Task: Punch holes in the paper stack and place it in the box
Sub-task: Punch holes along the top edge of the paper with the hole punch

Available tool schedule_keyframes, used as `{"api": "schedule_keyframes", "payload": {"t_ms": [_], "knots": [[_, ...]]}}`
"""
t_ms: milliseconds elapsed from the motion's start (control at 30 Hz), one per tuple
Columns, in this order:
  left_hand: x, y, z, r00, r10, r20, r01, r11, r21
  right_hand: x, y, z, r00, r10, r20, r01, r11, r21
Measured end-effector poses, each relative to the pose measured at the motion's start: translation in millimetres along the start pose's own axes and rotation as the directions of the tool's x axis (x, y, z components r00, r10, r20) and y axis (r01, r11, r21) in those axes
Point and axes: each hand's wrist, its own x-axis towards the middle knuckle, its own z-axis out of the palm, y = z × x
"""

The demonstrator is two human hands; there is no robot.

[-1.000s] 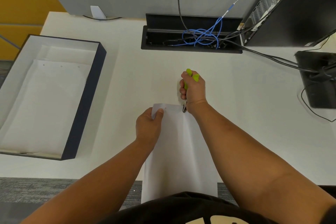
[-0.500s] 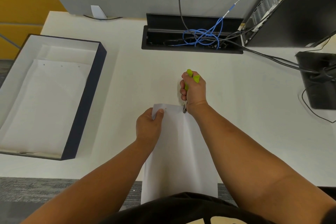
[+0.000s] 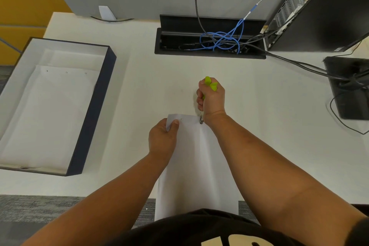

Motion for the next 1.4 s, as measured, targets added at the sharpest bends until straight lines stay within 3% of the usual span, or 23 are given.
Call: {"api": "schedule_keyframes", "payload": {"t_ms": [767, 967, 1067, 1233, 1333, 1400], "knots": [[1.1, 8.8, -1.2, 1.000, -0.021, -0.019, 0.021, 1.000, 0.007, 1.5, -4.0, -5.5, 0.997, -0.032, 0.063, 0.031, 0.999, 0.010], [0.5, 7.0, 1.4, 1.000, 0.006, -0.028, -0.005, 0.998, 0.056, 1.1, -0.9, -7.6, 0.997, -0.066, 0.031, 0.066, 0.998, 0.004], [1.5, 8.5, 1.8, 0.998, 0.042, -0.045, -0.033, 0.985, 0.169, 1.2, 0.9, -7.2, 0.992, -0.117, 0.041, 0.118, 0.993, -0.018], [8.0, 19.1, 3.5, 0.988, 0.152, -0.029, -0.114, 0.847, 0.520, 0.2, 2.8, -6.6, 0.985, -0.162, 0.064, 0.165, 0.986, -0.035], [16.0, 21.9, 4.9, 0.929, 0.357, 0.094, -0.297, 0.571, 0.765, 0.4, 2.9, -7.4, 0.983, -0.166, 0.079, 0.170, 0.984, -0.044], [21.2, 26.0, 7.6, 0.861, 0.461, 0.217, -0.417, 0.392, 0.820, 0.6, 2.7, -7.8, 0.984, -0.158, 0.085, 0.162, 0.986, -0.044]]}}
